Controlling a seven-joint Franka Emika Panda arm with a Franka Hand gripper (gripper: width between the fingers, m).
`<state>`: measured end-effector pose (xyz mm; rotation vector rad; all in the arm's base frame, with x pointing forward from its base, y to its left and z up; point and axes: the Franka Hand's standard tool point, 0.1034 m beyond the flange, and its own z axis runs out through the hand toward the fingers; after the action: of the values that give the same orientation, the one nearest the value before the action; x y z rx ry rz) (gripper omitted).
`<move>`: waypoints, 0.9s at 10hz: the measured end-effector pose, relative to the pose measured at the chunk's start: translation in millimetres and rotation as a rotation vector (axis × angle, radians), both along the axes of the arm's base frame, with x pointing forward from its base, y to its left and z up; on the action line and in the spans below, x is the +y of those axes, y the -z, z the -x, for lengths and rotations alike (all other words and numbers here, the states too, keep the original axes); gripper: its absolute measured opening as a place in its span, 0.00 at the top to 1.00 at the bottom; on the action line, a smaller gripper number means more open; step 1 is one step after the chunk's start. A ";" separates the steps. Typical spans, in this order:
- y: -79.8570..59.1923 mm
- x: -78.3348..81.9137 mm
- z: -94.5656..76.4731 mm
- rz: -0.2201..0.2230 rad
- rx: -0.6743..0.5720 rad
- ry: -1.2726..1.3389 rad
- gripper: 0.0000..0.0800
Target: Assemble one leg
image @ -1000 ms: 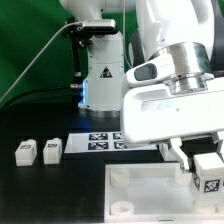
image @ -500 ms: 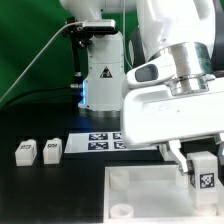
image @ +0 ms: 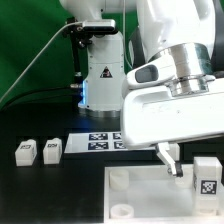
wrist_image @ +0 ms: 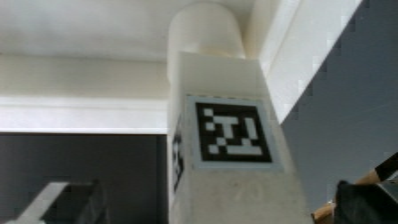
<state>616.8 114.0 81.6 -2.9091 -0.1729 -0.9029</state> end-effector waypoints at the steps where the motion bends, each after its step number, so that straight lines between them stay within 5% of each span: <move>1: 0.0 0.0 0.0 0.000 0.000 0.000 0.19; 7: 0.2 0.0 0.1 0.000 0.001 0.000 0.19; 9: -1.7 2.5 0.3 -0.009 0.128 0.005 0.19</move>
Offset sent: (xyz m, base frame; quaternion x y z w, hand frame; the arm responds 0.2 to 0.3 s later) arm 0.0000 0.0000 0.0000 0.0000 0.0000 0.0000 1.0000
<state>616.5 116.4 83.2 -2.9478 -0.1515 -0.7134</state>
